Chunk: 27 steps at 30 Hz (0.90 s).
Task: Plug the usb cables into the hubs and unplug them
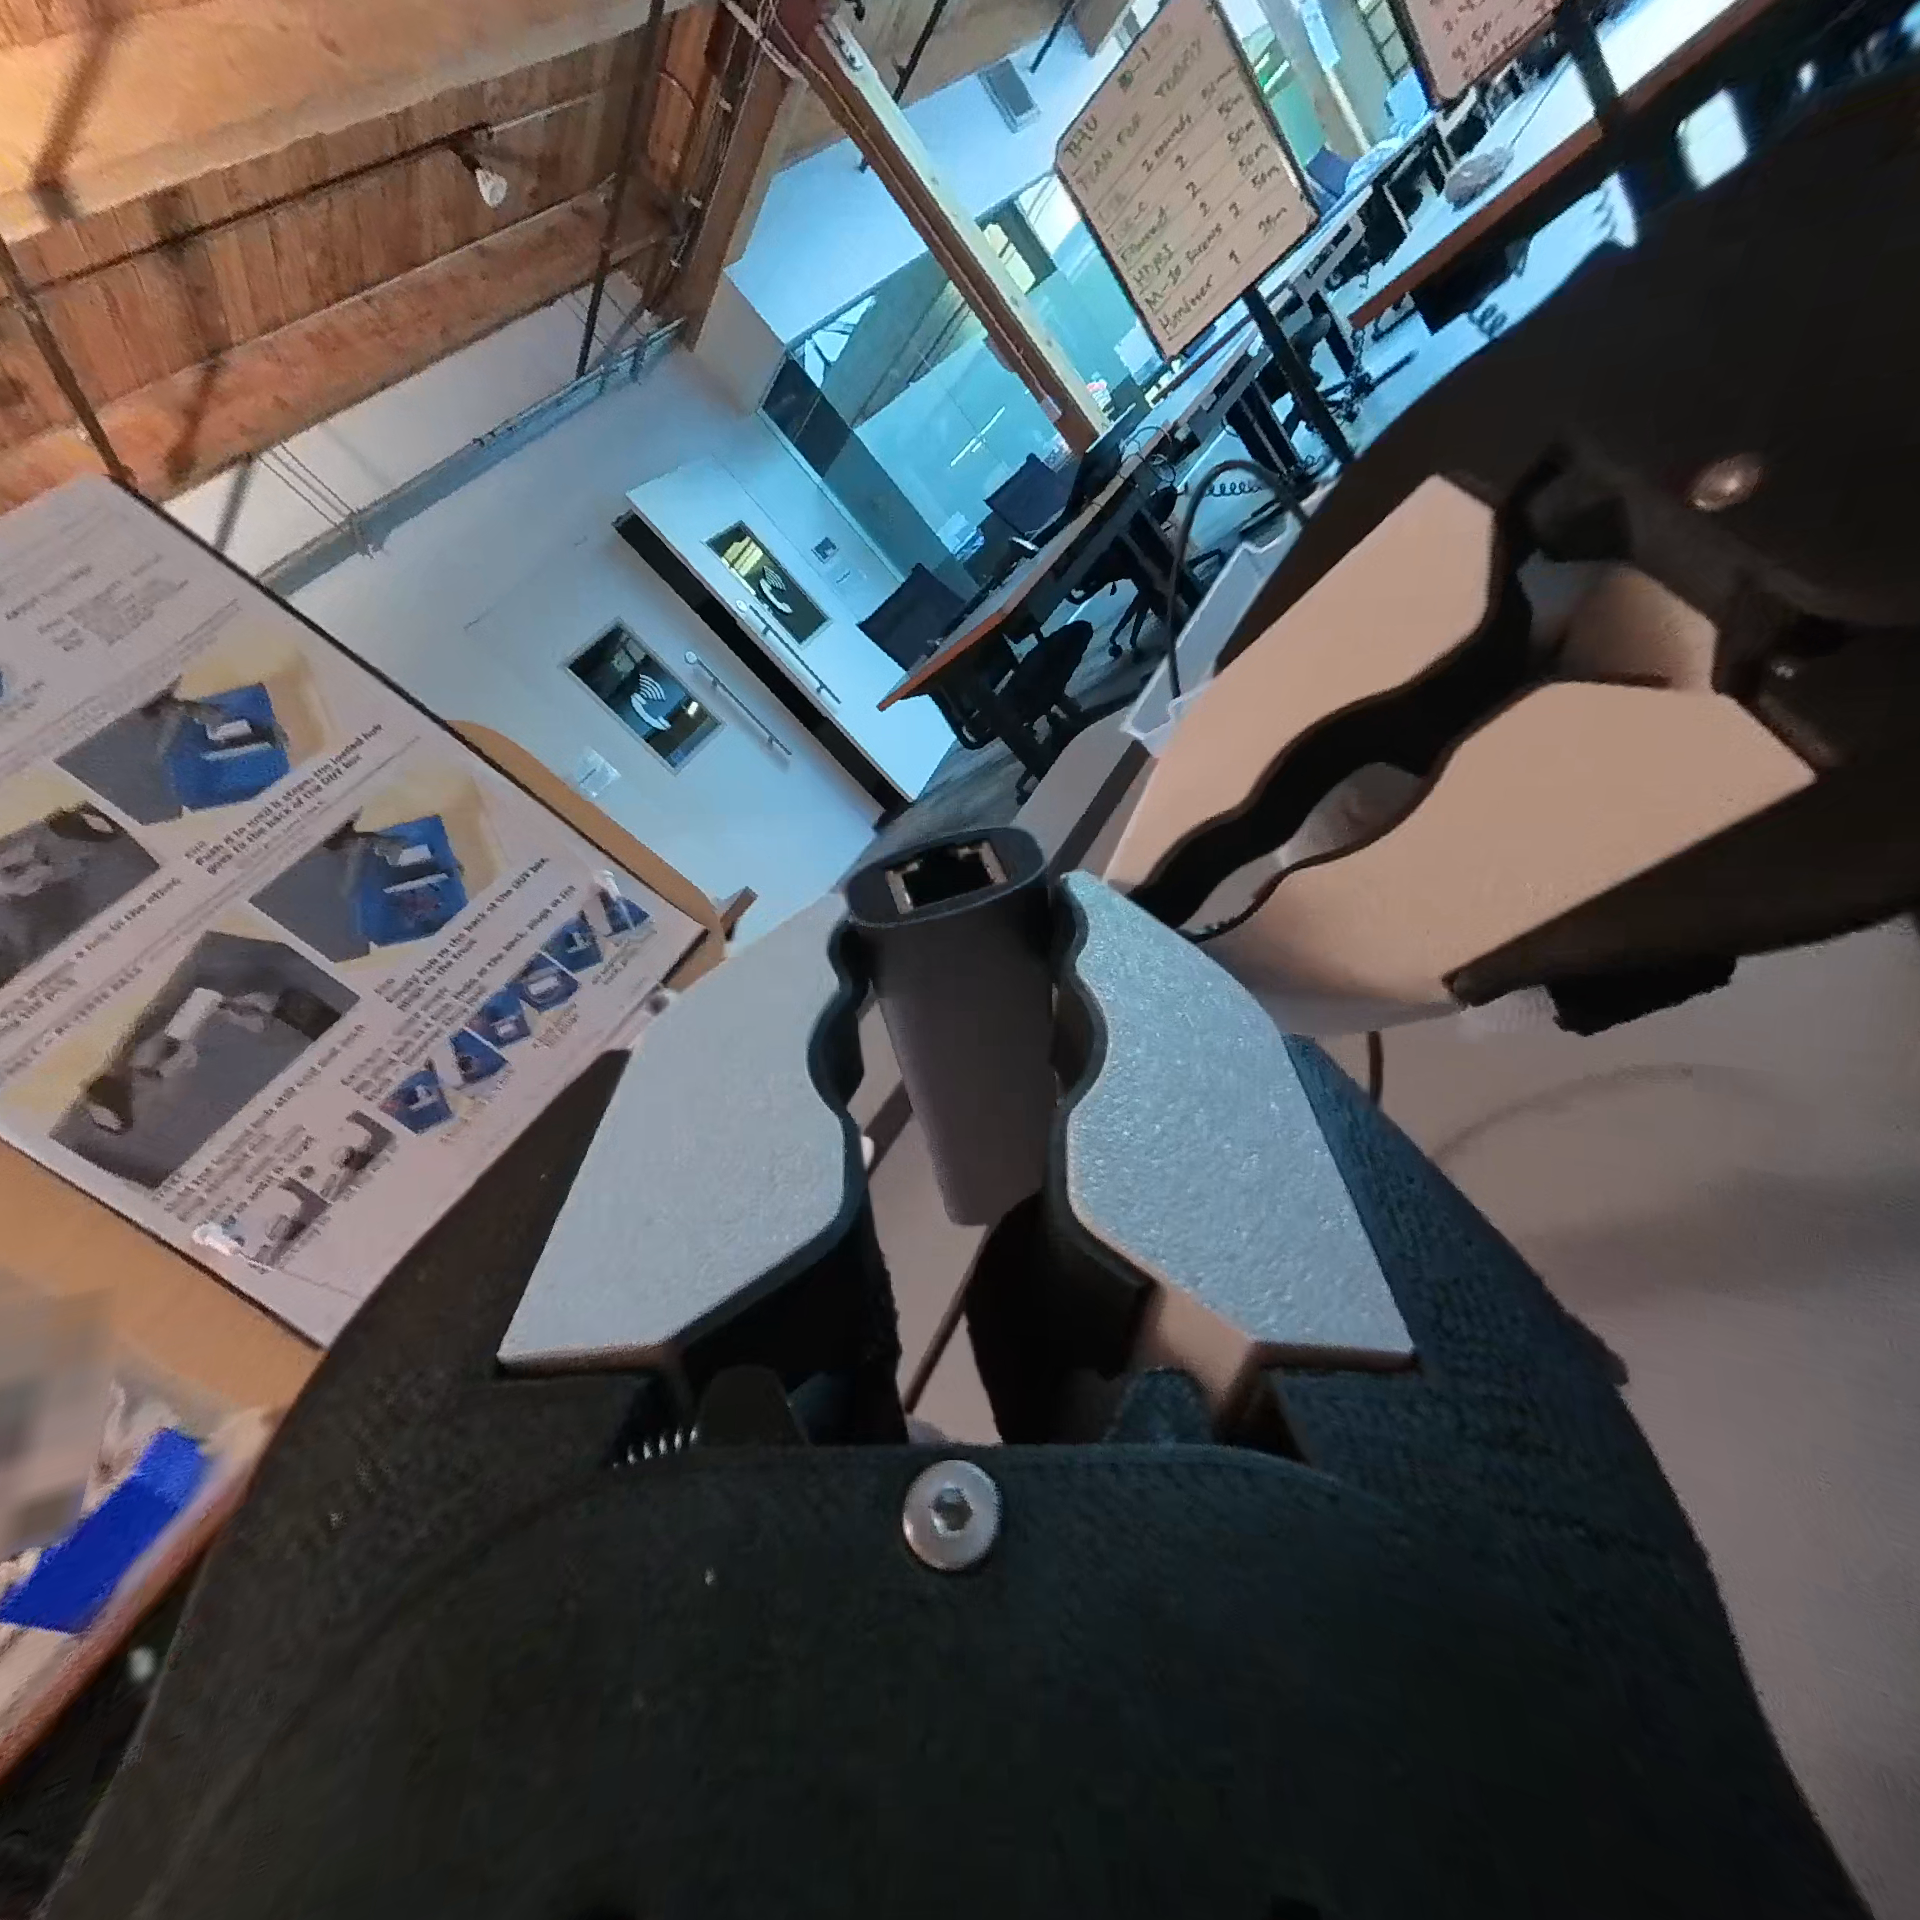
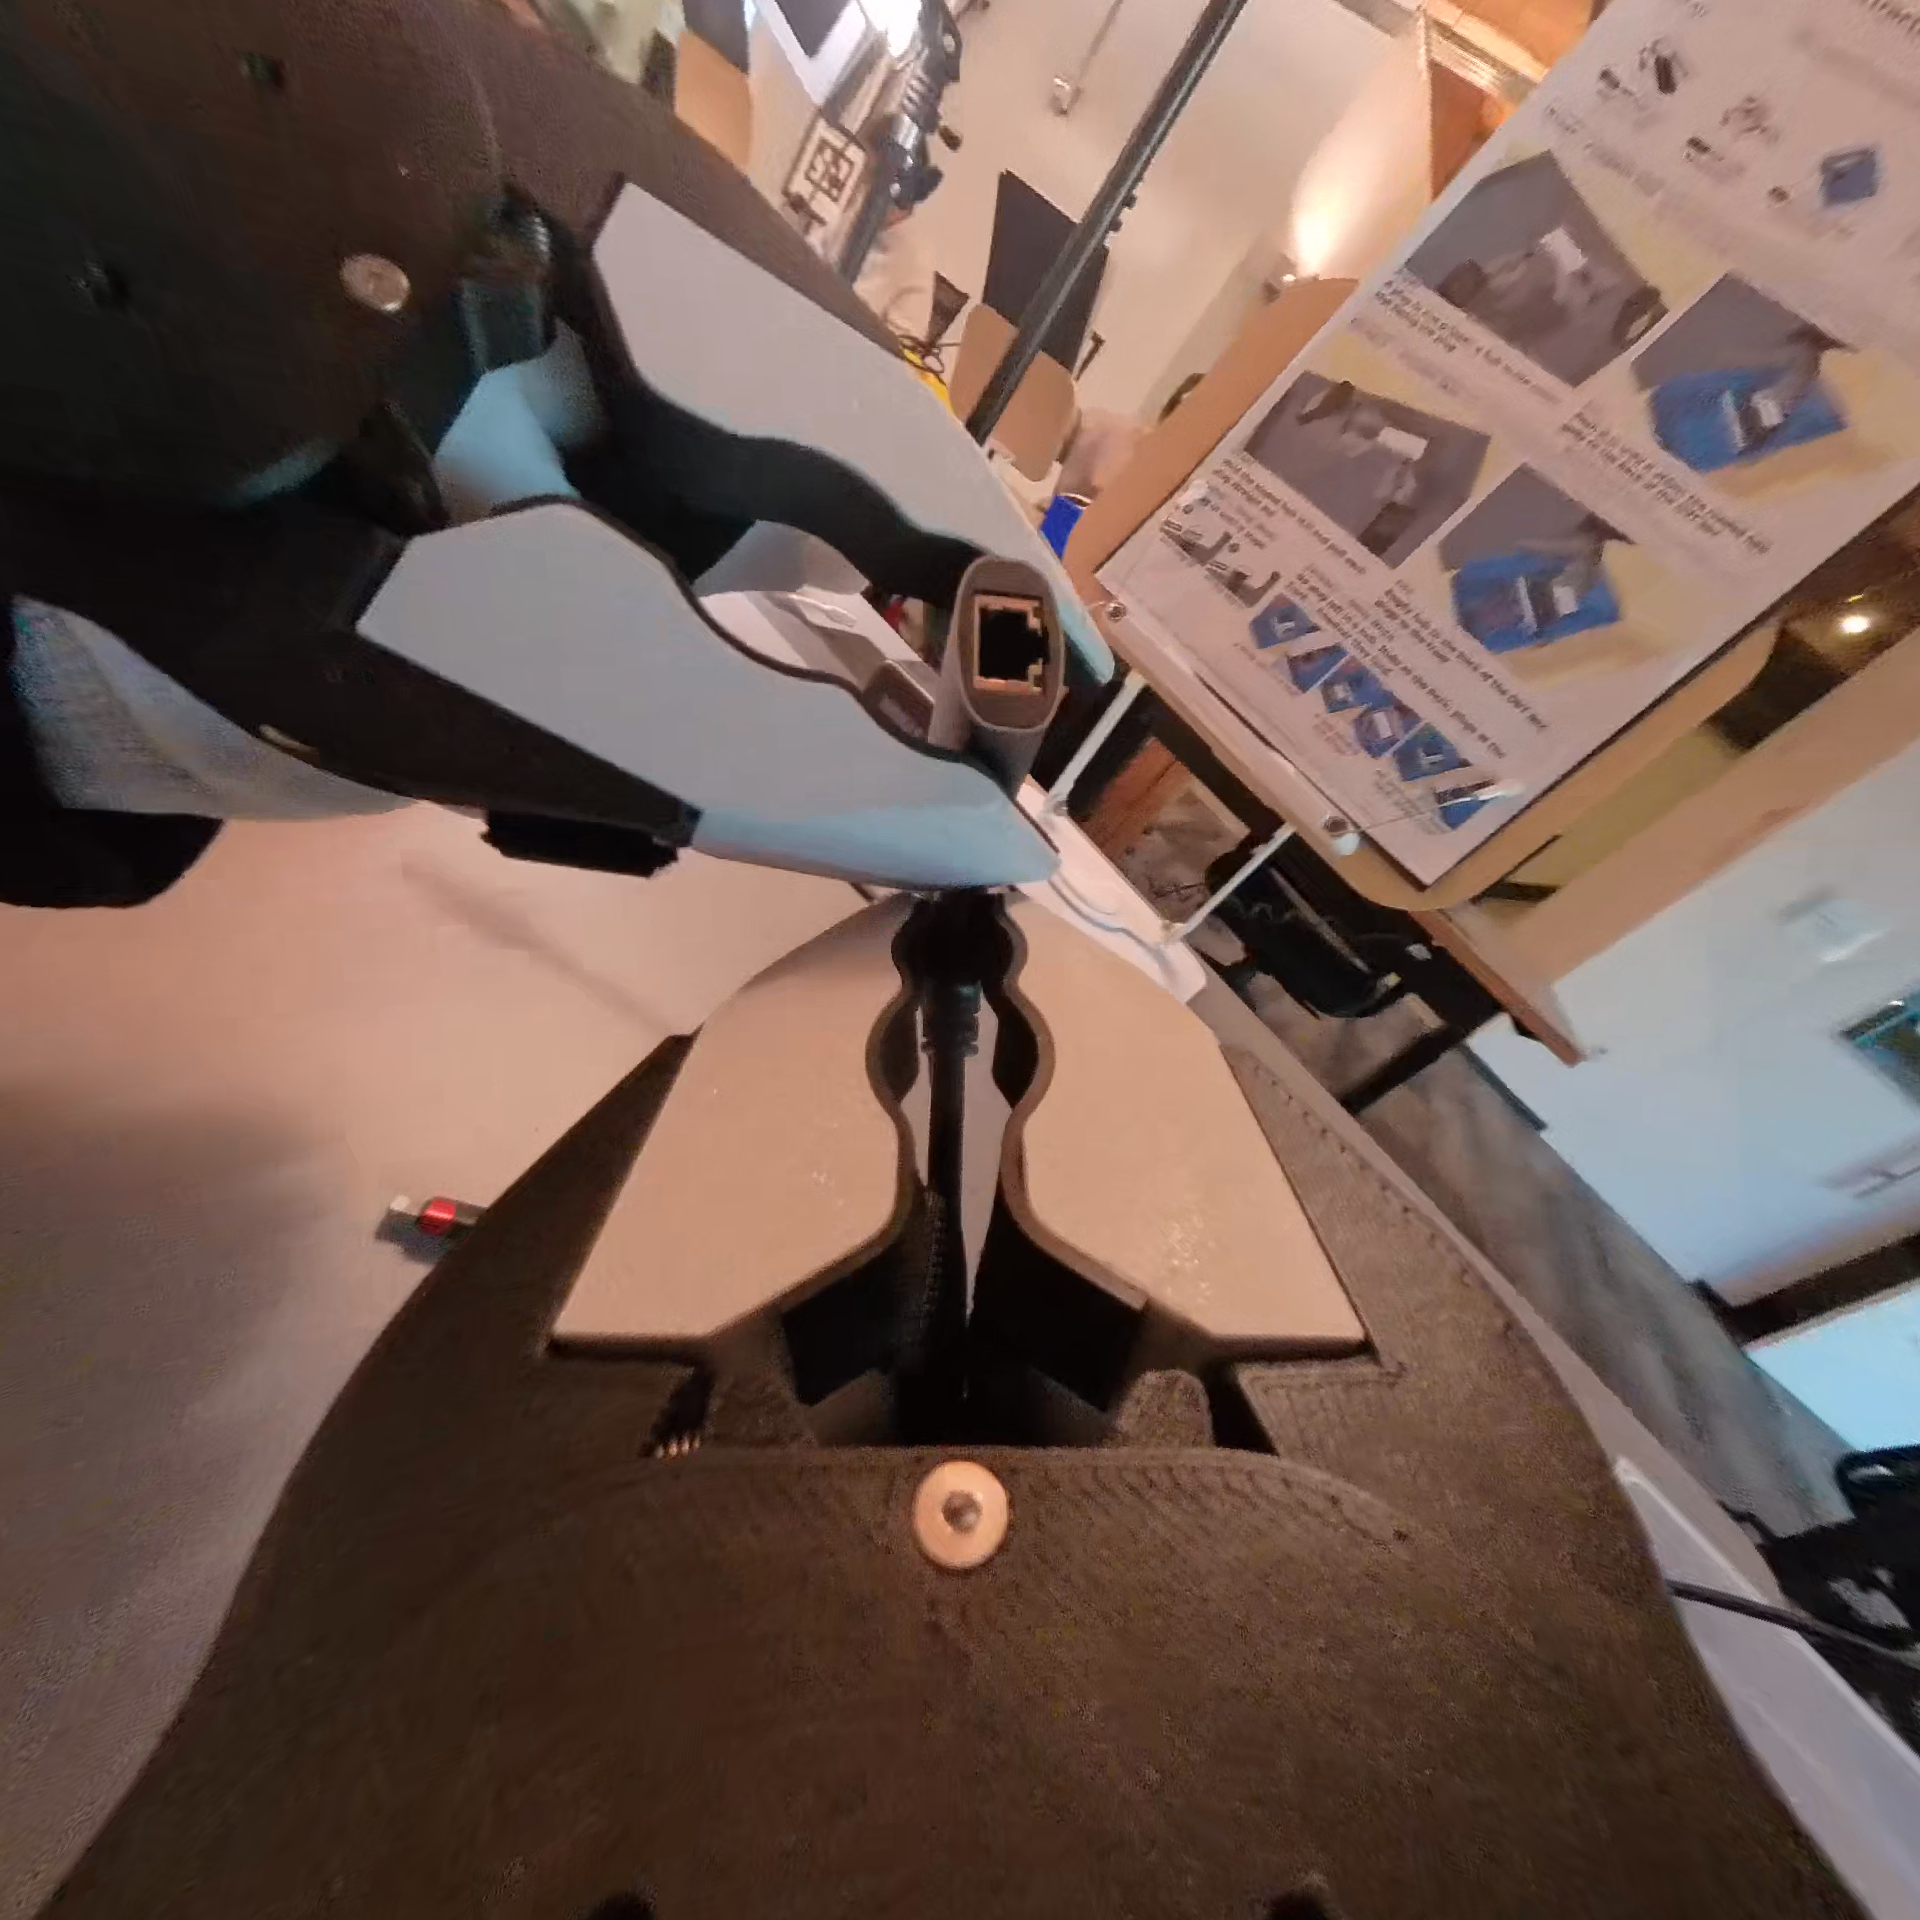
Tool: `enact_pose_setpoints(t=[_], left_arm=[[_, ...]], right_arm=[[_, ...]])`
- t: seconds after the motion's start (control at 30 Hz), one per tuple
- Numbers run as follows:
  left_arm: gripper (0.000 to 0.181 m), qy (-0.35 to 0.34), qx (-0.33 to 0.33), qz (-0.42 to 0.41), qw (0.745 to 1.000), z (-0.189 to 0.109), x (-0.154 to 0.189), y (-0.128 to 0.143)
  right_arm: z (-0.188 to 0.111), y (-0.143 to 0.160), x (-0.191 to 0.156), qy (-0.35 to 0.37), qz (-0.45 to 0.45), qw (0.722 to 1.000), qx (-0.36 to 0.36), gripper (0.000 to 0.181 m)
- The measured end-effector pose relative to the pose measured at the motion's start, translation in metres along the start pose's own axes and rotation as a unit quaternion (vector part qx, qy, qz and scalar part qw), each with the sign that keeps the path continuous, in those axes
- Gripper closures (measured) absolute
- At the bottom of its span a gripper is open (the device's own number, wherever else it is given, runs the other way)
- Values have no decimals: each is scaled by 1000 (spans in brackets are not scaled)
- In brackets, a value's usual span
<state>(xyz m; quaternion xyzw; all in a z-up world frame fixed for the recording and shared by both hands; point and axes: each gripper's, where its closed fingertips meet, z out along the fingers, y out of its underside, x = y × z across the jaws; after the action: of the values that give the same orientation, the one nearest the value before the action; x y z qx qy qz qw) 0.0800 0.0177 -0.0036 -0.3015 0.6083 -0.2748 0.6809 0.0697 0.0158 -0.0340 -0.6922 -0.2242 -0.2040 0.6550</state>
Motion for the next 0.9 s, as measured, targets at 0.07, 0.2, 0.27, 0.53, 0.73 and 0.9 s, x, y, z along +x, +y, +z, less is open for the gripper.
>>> enact_pose_setpoints(t=[0.07, 0.2, 0.27, 0.53, 0.73, 0.9], left_arm=[[148, 7, -2, -24, 1000, 1, 0, 2], [149, -14, 29, 25, 999, -1, 4, -8], [149, -15, 47, 2, 999, -2, 4, -11], [135, 39, 70, -13, 997, -10, 2, -7], [139, 50, -13, -2, 999, 1, 5, 21], [141, 67, -44, -2, 997, 5, 14, 30]], right_arm=[[1, 0, -1, -16, 30, 999, 4, 171], [-1, 0, -4, -58, 108, 992, 30, 171], [-3, -3, -4, -59, 109, 991, 40, 171], [-4, 2, 5, -101, 250, 961, 61, 172], [-5, -1, 6, -107, 257, 958, 72, 172], [-6, -3, 0, -127, 269, 952, 77, 171]])
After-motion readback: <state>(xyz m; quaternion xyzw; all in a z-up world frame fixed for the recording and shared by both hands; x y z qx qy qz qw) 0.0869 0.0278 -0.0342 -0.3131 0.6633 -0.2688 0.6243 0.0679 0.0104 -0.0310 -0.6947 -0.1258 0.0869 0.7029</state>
